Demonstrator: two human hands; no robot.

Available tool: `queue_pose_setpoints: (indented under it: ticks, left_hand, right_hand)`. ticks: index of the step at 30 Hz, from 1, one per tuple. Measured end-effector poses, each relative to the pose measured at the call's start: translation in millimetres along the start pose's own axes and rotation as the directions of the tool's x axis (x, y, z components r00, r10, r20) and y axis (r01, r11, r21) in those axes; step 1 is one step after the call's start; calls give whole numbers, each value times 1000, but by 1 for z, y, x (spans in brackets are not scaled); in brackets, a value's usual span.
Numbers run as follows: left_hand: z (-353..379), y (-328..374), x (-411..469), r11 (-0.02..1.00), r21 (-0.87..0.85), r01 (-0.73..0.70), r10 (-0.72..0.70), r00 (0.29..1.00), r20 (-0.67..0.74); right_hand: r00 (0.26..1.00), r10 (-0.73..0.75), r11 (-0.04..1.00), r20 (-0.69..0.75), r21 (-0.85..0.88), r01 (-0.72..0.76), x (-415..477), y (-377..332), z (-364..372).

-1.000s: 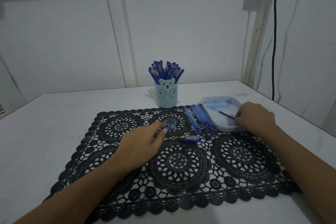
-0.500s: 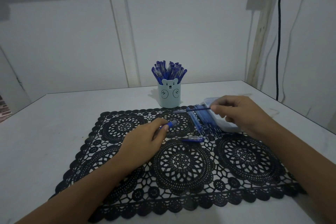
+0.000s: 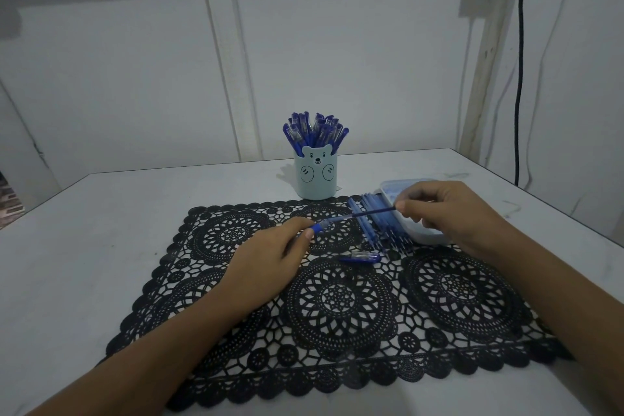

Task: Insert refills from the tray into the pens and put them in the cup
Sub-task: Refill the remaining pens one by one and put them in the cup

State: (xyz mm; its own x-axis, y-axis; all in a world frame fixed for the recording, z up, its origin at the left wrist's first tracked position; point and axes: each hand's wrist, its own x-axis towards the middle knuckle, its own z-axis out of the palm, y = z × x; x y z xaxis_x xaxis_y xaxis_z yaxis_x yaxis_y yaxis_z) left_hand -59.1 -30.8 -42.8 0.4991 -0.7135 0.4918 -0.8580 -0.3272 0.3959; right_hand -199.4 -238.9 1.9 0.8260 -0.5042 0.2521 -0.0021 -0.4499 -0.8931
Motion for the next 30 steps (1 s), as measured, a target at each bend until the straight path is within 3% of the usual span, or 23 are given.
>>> queue_pose_setpoints:
  ticks: [10,15,18,21,27,30]
  left_hand:
    - [-1,-1,1,991,-130,-1,-3,1000,-24]
    - [-3,3,-3,990,79,-117,117,993,7]
    - [-2,8,-6,947,196,-253,250,967,43]
    - [-2,8,-6,936,194,-293,289,956,50]
    - [-2,7,-5,964,122,-234,233,972,24]
    - [-1,5,-5,971,104,-213,211,977,31]
  right_hand:
    - [999,1,1000,47,-12,0,-1,1,2]
    - [997,-35,998,65,-41,37,-3,-4,-6]
    - [978,11,994,210,-113,13,-7,-8,-3]
    - [955,-1,974,296,-217,68,-11,-7,11]
    - [961,-136,937,241,-285,204,-15,-9,21]
    - [971,-163,952,177,-232,202,-14,-7,19]
